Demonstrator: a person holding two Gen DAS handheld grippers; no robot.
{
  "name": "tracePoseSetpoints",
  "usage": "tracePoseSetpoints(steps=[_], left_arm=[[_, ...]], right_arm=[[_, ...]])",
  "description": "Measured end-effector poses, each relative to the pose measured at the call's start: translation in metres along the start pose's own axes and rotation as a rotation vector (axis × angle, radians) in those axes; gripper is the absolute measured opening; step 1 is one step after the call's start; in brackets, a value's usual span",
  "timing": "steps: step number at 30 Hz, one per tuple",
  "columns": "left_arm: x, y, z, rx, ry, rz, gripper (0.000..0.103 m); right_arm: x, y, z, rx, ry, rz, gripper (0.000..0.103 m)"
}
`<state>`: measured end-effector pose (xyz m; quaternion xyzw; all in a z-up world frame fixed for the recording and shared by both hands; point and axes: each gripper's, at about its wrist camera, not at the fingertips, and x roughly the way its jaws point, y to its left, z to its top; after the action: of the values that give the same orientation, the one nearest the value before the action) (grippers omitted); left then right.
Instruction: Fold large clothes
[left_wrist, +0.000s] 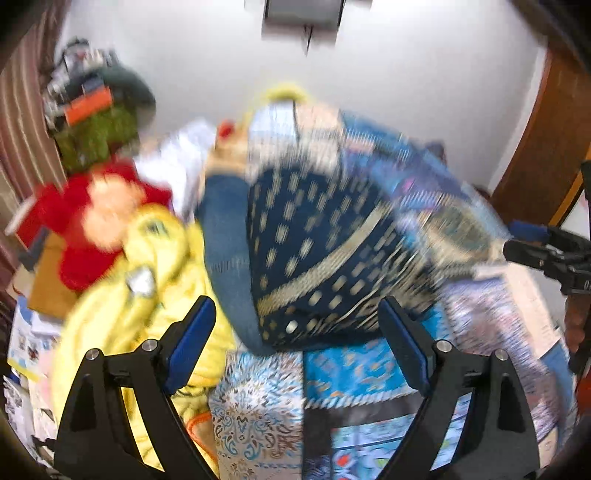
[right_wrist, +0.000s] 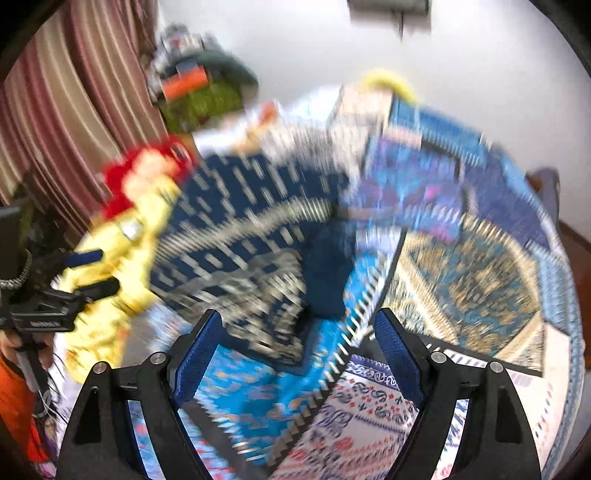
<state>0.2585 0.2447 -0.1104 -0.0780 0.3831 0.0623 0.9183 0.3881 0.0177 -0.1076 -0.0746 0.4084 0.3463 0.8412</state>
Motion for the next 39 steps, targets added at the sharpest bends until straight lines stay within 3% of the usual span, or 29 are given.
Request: tracePoseSetpoints(steps=[4, 9, 12, 16, 22, 35, 39], left_arm=[[-0.081, -0.032, 0.016, 0.044, -0.194, 0.005, 0.090], [-0.181, -0.071, 0.012, 0.089, -0.451, 0.001, 0.090], [-0.225, -0.090, -0.001, 0.096, -0.567, 0.004, 0.090], [-0.258, -0.105, -0.023, 0.105, -0.658, 0.042, 0.090], [-0.266, -0.112, -0.043, 0.071, -0.693, 0.045, 0.090], [-0.260, -0.113, -0.054, 0.041, -0.677, 0.066, 0.094], [-0.255, -0.113, -0.055, 0.040, -0.663, 0.069, 0.094]], right_arm=[[-0.079, 0.030, 0.007, -0.015, -0.190, 0.005, 0.083], [-0.174, 0.073, 0.004, -0.063, -0.413, 0.012, 0.083], [-0.220, 0.095, -0.008, -0.079, -0.520, 0.011, 0.083], [-0.262, 0.120, -0.030, -0.096, -0.624, 0.007, 0.083], [-0.289, 0.147, -0.065, -0.084, -0.692, -0.054, 0.083], [-0.291, 0.152, -0.087, -0.052, -0.658, -0.137, 0.085], [-0.291, 0.151, -0.088, -0.038, -0.674, -0.158, 0.103]])
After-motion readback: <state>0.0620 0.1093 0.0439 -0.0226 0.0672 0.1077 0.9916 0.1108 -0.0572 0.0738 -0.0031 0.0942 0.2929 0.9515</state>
